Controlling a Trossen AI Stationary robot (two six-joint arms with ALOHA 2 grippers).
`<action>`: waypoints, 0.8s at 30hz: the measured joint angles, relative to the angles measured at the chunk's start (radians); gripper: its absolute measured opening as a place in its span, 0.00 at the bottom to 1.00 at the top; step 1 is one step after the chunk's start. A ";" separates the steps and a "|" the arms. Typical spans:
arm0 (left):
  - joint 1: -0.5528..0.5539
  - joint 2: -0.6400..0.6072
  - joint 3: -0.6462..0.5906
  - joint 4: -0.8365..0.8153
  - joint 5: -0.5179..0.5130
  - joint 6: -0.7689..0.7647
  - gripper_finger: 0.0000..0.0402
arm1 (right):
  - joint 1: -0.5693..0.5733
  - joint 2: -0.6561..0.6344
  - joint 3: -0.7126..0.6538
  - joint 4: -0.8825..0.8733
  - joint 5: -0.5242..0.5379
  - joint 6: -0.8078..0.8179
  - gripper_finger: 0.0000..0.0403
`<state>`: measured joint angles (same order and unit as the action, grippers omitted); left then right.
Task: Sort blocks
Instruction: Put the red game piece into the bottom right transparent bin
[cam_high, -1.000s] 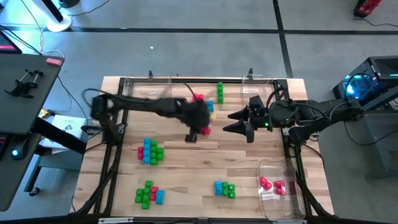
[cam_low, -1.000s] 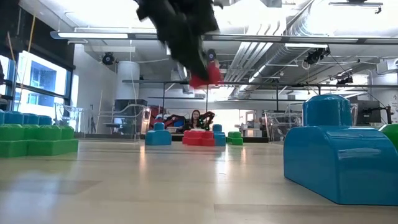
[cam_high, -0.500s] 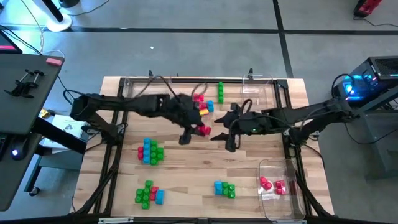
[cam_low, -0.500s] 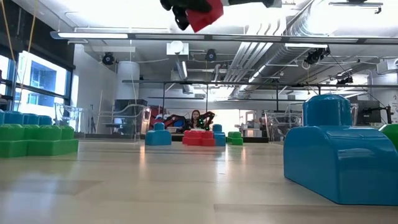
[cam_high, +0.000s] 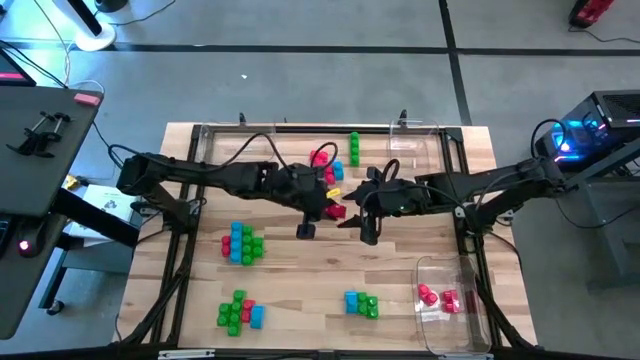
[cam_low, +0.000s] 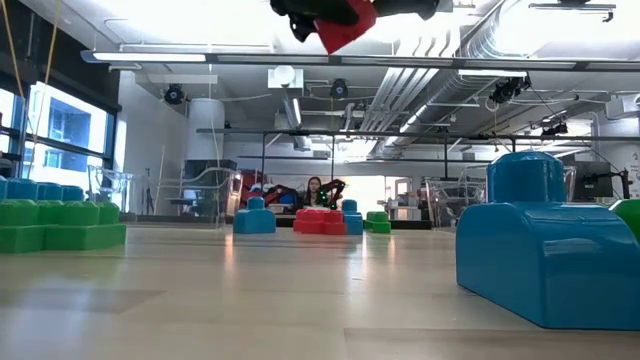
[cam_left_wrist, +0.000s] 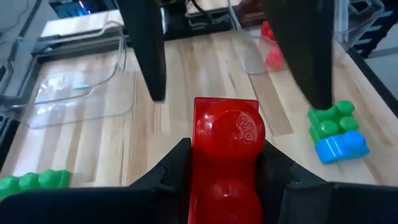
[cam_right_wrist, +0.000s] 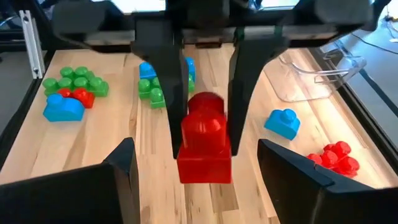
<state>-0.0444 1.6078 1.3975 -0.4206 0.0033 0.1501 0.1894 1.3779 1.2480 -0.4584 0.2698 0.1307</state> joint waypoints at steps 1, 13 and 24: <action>0.001 -0.005 0.000 0.000 -0.010 -0.002 0.22 | 0.000 0.003 0.000 0.002 -0.002 0.000 0.52; 0.005 -0.020 0.000 0.009 -0.016 -0.007 0.22 | -0.009 0.004 0.000 0.011 0.015 -0.027 0.37; 0.006 -0.020 0.000 0.048 0.009 -0.007 0.23 | -0.027 0.004 0.000 0.008 0.010 -0.027 0.17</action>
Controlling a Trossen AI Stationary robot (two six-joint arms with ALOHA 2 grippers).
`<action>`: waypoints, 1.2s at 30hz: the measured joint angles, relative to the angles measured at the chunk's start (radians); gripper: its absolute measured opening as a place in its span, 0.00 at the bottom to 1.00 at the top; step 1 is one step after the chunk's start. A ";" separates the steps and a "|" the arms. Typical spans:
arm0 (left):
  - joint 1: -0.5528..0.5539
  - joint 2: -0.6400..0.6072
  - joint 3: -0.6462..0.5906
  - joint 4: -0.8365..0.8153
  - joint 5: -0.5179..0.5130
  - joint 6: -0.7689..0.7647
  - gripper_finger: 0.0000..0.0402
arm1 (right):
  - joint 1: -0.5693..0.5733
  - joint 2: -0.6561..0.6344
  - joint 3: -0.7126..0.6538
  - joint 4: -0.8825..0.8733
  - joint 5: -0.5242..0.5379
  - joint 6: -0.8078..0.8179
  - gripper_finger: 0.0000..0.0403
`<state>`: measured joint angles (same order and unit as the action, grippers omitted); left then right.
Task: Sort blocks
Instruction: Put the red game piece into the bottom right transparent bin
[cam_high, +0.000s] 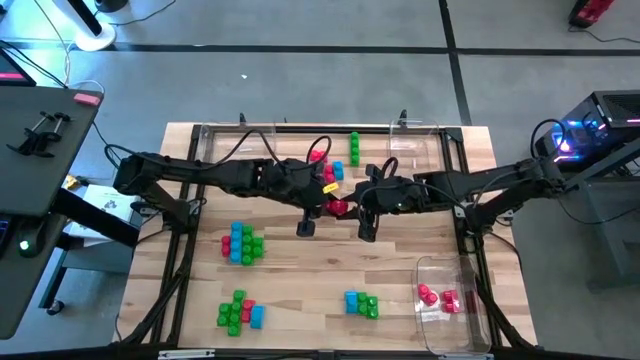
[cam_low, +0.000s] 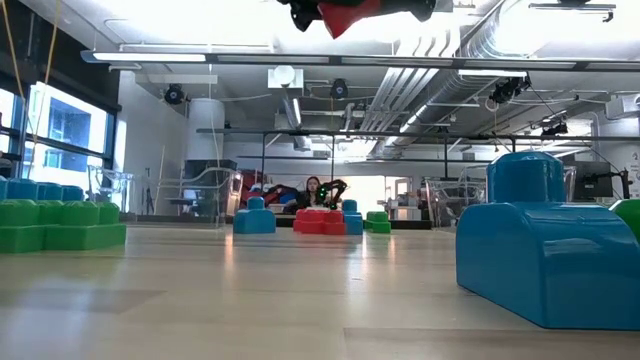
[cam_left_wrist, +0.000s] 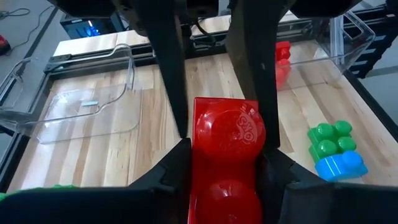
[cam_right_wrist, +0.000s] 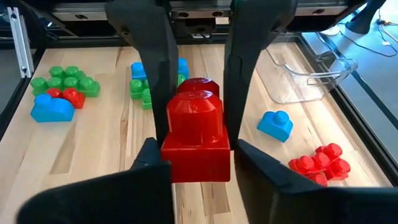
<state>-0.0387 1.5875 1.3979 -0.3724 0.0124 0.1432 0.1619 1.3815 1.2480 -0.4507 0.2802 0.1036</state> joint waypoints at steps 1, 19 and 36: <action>0.000 0.000 0.000 -0.001 0.001 0.000 0.24 | 0.000 0.000 0.000 0.000 0.000 0.000 0.15; 0.018 -0.003 0.001 -0.175 0.009 0.000 0.51 | -0.001 -0.013 0.000 -0.034 0.015 0.000 0.01; 0.083 -0.371 -0.452 0.010 0.094 -0.340 0.51 | 0.247 -0.080 -0.026 -0.625 -0.404 0.545 0.00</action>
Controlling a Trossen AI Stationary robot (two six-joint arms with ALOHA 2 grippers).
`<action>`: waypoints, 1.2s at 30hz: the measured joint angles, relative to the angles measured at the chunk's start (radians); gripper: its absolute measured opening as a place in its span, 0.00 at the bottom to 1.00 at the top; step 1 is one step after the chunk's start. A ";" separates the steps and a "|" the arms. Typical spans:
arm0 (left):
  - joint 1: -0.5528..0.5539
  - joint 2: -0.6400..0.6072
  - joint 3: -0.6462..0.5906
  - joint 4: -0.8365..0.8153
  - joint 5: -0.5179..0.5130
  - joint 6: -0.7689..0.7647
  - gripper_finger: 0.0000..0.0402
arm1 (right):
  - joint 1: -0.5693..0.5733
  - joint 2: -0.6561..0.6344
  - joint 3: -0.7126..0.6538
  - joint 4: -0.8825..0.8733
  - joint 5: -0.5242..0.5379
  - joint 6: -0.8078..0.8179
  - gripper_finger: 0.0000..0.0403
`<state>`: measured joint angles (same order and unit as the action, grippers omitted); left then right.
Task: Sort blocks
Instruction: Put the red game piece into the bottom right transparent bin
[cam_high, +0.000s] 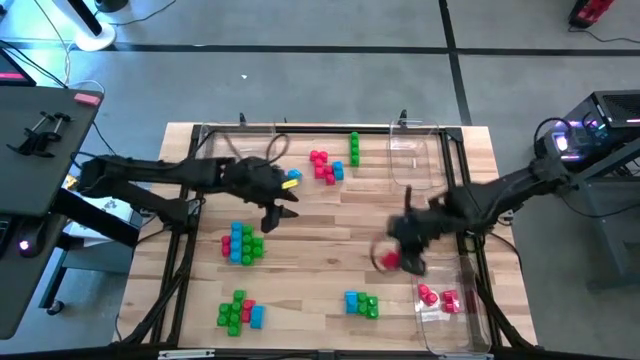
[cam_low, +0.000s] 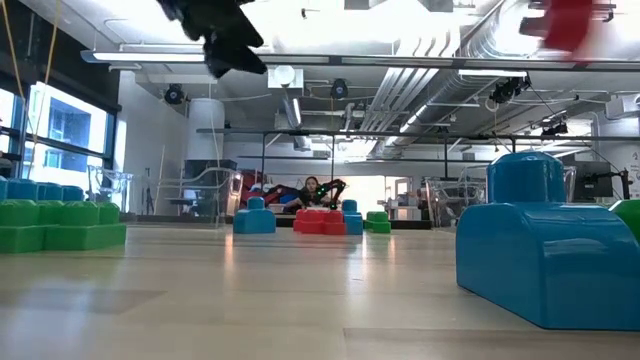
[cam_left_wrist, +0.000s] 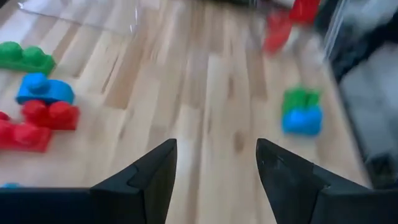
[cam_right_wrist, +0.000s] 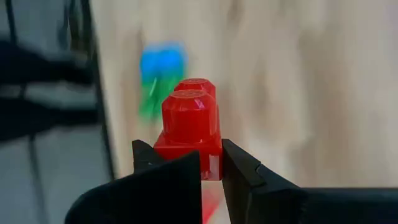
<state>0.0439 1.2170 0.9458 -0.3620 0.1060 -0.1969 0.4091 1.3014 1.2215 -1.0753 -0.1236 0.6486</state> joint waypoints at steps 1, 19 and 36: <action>-0.005 -0.025 -0.047 0.066 0.000 -0.047 0.51 | 0.044 0.000 -0.013 -0.030 -0.014 0.058 0.00; 0.062 -0.007 -0.017 0.208 -0.051 0.002 0.51 | 0.378 -0.002 -0.169 -0.149 -0.181 0.655 0.17; 0.217 0.537 0.522 -0.214 -0.144 0.205 0.51 | 0.376 -0.002 0.113 -0.294 0.020 0.730 0.63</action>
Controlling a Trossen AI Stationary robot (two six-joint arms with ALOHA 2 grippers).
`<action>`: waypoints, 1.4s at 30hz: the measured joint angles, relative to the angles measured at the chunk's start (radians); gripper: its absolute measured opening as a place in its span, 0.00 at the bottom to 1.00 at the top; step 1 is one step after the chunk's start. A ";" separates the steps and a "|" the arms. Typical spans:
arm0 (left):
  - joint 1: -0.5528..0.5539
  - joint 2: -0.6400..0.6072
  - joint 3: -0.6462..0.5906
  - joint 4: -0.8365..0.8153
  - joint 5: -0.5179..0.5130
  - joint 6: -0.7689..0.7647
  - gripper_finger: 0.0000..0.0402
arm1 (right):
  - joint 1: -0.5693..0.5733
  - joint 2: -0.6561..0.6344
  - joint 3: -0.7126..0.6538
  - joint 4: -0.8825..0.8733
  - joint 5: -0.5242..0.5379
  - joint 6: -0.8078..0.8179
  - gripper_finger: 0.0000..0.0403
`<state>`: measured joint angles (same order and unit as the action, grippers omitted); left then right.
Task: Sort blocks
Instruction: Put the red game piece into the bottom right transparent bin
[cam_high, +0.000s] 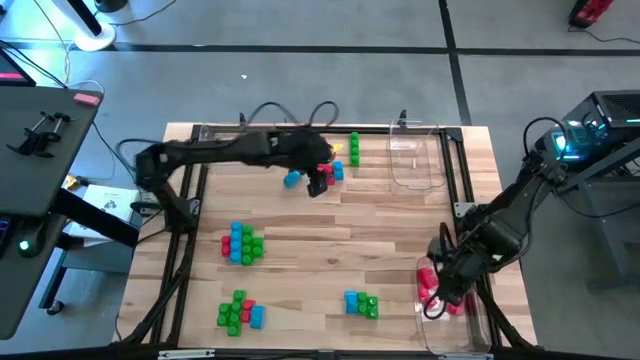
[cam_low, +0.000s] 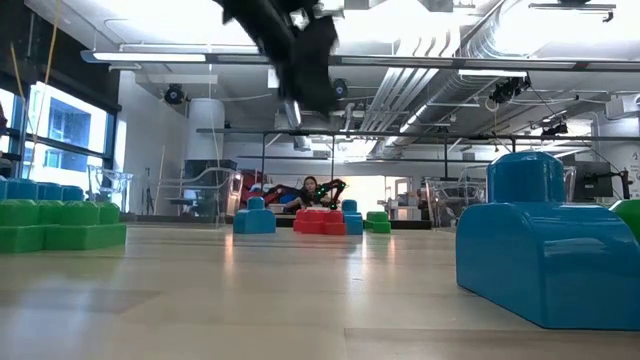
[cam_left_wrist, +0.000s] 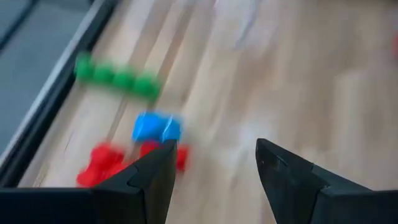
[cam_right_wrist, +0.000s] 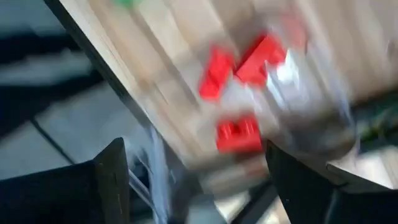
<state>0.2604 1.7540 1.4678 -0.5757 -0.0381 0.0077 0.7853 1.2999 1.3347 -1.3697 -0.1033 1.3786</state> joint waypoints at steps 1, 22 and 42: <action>0.012 0.042 0.028 -0.042 -0.011 0.002 0.51 | 0.000 0.000 0.019 0.000 0.055 0.011 0.63; 0.151 0.308 0.099 -0.049 -0.079 -0.085 0.00 | -0.039 0.000 0.106 -0.002 0.437 0.027 0.63; 0.106 0.334 0.056 -0.109 -0.138 -0.189 0.00 | -0.040 0.000 0.106 -0.003 0.445 0.001 0.63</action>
<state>0.3663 2.0881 1.5233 -0.6844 -0.1762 -0.1818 0.7456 1.2999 1.4406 -1.3724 0.3416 1.3800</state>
